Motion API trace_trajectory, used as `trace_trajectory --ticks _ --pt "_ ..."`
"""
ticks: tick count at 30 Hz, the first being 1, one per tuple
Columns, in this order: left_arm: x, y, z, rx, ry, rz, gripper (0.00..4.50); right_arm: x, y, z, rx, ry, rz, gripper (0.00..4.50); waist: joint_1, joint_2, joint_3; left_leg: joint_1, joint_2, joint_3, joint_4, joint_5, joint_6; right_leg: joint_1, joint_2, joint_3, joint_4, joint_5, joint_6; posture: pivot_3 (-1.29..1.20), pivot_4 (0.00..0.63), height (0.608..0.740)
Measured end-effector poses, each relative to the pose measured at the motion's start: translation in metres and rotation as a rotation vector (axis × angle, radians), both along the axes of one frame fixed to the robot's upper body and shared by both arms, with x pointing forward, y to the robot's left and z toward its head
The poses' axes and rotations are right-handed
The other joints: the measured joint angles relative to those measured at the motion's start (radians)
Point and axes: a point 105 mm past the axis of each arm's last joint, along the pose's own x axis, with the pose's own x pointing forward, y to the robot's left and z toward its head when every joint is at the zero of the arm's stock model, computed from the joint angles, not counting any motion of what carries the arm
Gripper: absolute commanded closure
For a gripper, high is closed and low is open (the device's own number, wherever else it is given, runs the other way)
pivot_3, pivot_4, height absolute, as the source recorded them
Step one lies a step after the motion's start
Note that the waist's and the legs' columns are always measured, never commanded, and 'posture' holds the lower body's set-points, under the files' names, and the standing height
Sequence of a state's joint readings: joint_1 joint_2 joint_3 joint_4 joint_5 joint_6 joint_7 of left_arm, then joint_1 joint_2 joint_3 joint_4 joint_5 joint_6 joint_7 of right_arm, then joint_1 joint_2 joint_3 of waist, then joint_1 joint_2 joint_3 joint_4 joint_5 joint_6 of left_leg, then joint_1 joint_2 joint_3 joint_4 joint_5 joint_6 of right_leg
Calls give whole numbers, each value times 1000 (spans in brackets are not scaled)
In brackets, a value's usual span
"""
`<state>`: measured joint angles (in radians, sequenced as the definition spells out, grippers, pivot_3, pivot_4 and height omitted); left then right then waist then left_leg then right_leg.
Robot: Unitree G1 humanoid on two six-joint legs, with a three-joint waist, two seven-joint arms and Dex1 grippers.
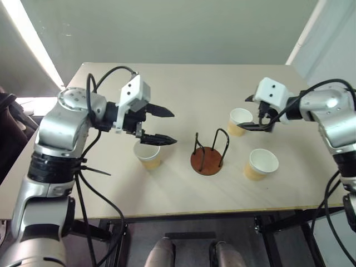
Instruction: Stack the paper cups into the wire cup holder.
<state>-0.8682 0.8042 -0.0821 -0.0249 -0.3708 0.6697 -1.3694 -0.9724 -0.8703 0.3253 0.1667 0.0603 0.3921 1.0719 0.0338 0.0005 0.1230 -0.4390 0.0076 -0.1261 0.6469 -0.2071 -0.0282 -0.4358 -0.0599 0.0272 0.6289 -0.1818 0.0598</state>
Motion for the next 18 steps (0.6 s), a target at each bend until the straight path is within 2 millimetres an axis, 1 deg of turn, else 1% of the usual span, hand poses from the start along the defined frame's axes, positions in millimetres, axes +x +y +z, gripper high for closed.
trace_trajectory --ticks 11,16,18 --pt "-1 4 4 0 -10 44 39 21 6 -19 -157 21 52 0 -3 0 0 0 1 0 0 -1 -3 -3 1 -1 0 0 -8 0 150 740" --pt "0 5 4 -2 -16 58 39 30 2 -34 -212 58 51 0 -2 0 0 0 2 0 -1 -1 -4 -3 1 -1 0 -1 -11 0 150 740" --pt "0 5 5 -2 -17 59 39 33 -1 -37 -237 64 44 0 -2 0 0 0 2 0 -1 -2 -5 -4 1 -1 0 -1 -11 0 150 740"
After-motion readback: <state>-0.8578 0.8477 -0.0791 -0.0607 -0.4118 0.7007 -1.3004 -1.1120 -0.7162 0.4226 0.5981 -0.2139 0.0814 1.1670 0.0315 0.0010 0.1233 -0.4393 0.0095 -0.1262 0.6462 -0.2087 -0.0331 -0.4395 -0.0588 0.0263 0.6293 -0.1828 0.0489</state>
